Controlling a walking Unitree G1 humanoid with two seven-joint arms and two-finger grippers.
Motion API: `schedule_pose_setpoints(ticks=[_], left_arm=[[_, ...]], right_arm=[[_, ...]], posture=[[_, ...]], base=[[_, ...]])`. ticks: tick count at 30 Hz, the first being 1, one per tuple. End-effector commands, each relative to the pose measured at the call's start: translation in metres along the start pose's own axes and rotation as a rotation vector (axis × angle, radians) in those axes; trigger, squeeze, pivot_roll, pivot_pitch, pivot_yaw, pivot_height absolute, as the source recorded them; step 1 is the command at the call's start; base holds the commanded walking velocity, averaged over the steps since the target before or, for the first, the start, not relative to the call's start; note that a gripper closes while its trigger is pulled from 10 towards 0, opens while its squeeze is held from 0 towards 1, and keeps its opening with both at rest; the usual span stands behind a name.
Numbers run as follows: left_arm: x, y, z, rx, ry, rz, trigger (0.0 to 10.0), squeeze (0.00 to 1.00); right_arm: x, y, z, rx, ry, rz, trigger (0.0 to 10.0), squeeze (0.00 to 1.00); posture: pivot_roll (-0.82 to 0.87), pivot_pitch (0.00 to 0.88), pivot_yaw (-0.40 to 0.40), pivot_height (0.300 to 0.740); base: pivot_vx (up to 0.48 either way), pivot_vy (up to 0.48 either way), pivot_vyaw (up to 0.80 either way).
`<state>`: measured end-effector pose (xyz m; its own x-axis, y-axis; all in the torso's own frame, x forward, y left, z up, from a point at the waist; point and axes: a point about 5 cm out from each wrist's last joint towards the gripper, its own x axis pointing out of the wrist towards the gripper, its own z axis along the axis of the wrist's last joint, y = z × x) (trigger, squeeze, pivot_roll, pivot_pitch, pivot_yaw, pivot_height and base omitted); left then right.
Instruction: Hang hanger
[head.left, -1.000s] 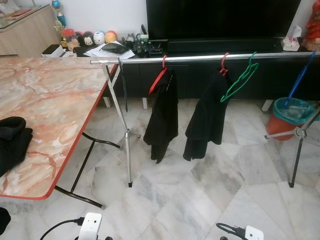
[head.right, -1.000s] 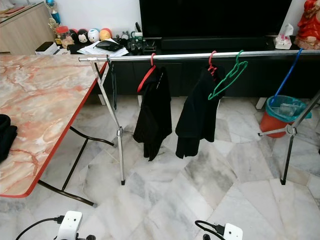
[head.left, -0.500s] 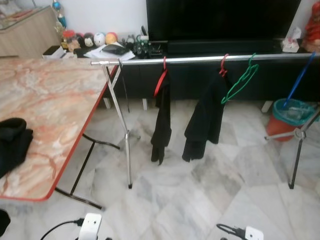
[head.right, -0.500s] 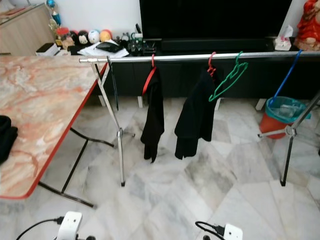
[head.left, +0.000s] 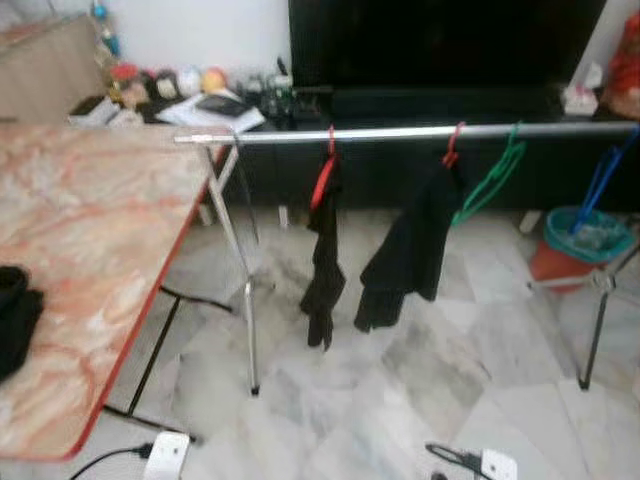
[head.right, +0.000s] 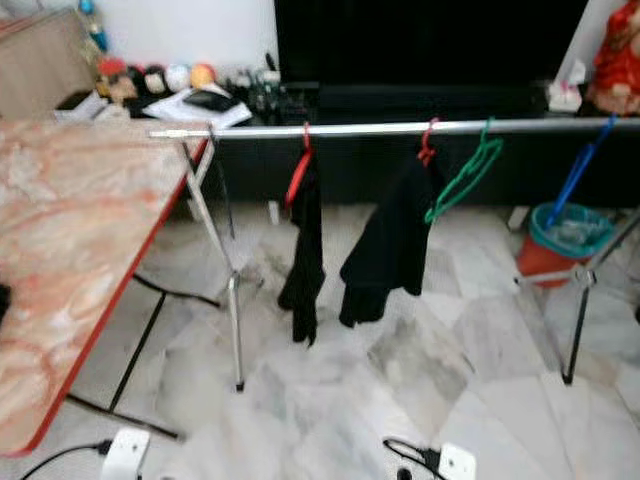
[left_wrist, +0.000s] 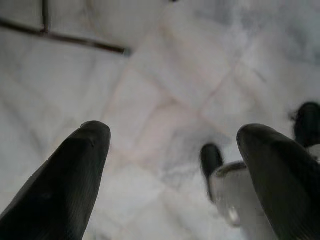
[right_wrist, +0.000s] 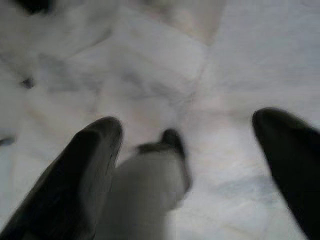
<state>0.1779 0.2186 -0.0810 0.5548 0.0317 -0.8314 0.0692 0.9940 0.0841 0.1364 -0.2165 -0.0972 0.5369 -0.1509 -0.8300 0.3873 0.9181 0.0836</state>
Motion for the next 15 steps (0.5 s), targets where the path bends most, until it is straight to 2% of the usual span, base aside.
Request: schedule_pose_setpoints(ticks=[1, 15], left_arm=[[-0.0003, 0.0018, 0.0001, 0.003, 0.000, 0.000, 10.0, 0.00], [0.0001, -0.0033, -0.0017, 0.005, 0.003, -0.008, 10.0, 0.00]], right_arm=[[0.0006, 0.0029, 0.0007, -0.002, 0.001, 0.006, 10.0, 0.00], [0.0006, 0.0027, 0.0006, -0.010, 0.003, 0.007, 10.0, 0.00]], posture=[[0.00, 0.000, 0.035, 0.740], [0.00, 0.000, 0.034, 0.740]], base=[[0.304, 0.000, 0.00], [0.304, 0.000, 0.00]])
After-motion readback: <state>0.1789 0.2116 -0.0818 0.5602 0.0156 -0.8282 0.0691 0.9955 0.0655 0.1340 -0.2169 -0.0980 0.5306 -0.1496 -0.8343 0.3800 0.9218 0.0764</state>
